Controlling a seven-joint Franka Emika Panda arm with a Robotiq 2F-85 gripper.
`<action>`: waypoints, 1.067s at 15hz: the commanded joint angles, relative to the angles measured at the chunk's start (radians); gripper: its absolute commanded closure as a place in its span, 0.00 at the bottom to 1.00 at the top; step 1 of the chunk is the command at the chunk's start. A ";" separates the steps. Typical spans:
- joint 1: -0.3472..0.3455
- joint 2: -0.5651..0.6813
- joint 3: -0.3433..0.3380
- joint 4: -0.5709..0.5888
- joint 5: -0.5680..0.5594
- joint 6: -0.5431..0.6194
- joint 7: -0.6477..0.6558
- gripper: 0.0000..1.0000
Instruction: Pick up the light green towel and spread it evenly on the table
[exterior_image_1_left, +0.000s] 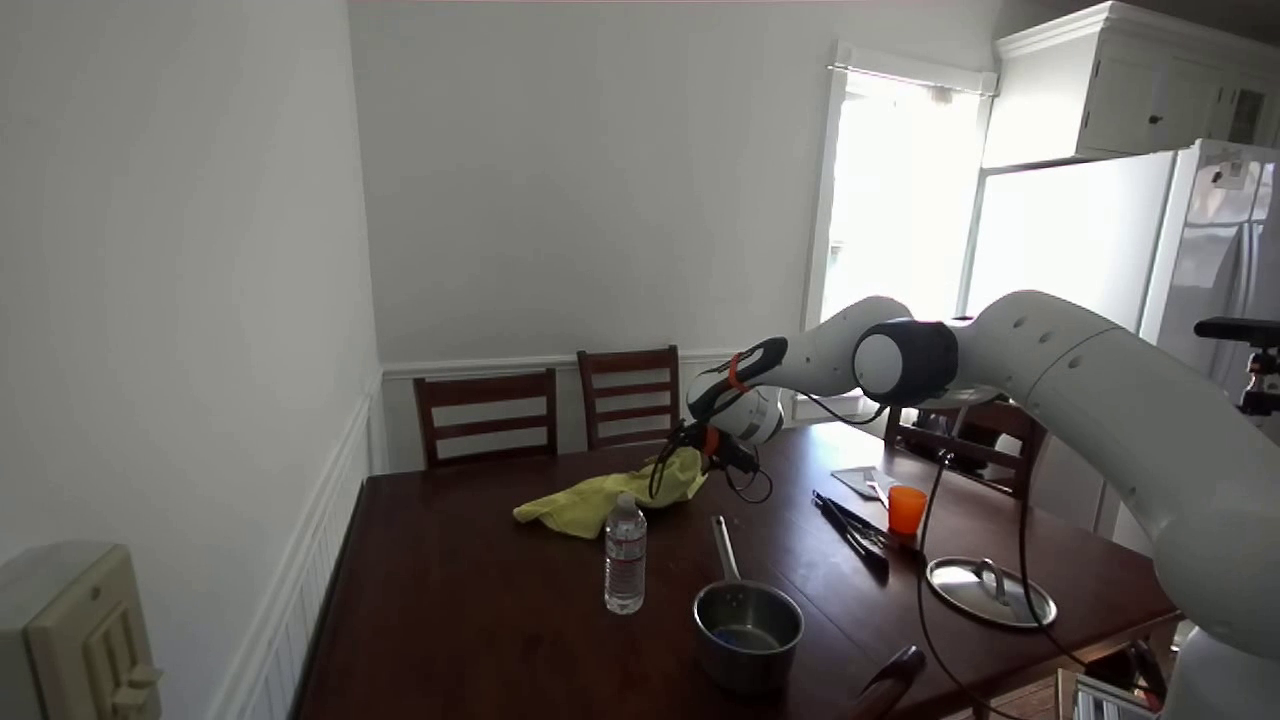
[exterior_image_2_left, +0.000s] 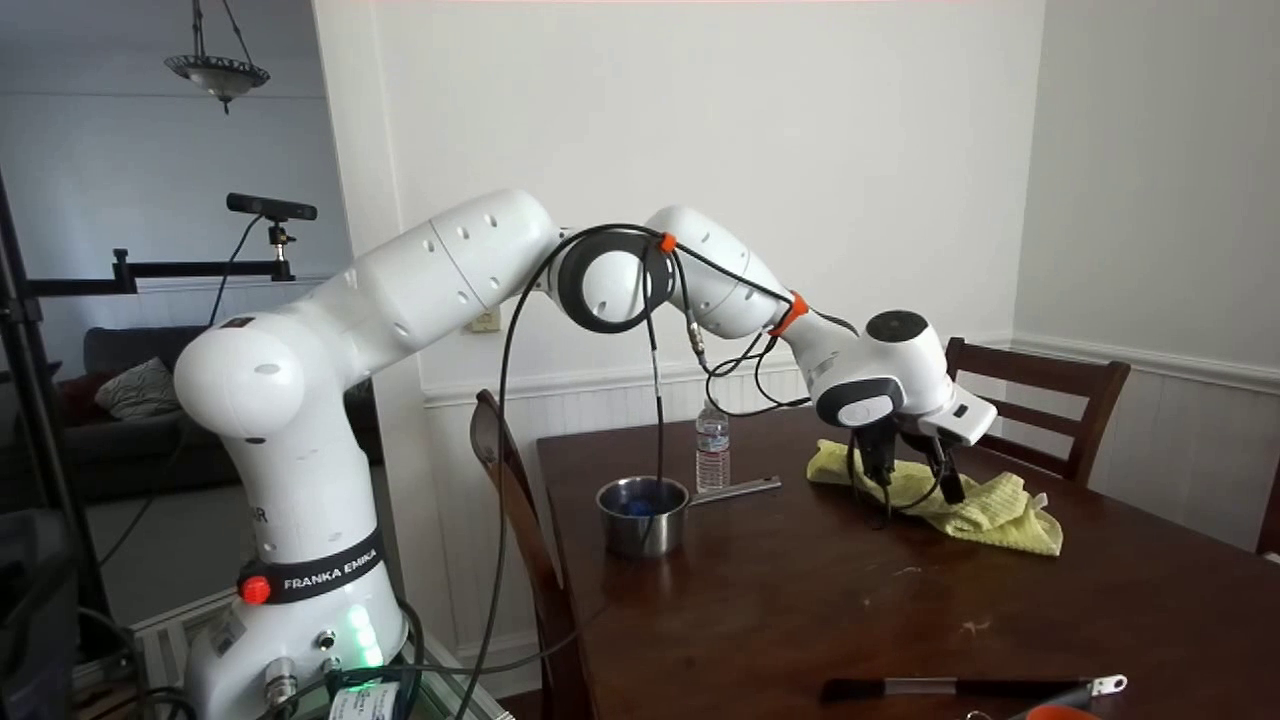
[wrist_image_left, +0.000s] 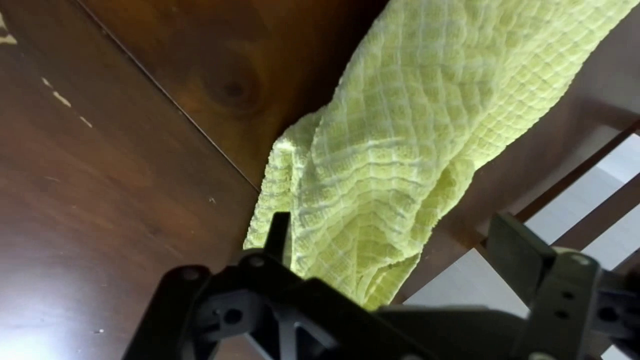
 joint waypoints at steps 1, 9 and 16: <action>-0.036 0.019 0.038 0.007 0.019 0.019 -0.033 0.00; -0.053 0.118 0.094 0.100 0.021 0.119 0.003 0.32; -0.049 0.175 0.098 0.162 0.012 0.151 0.012 0.82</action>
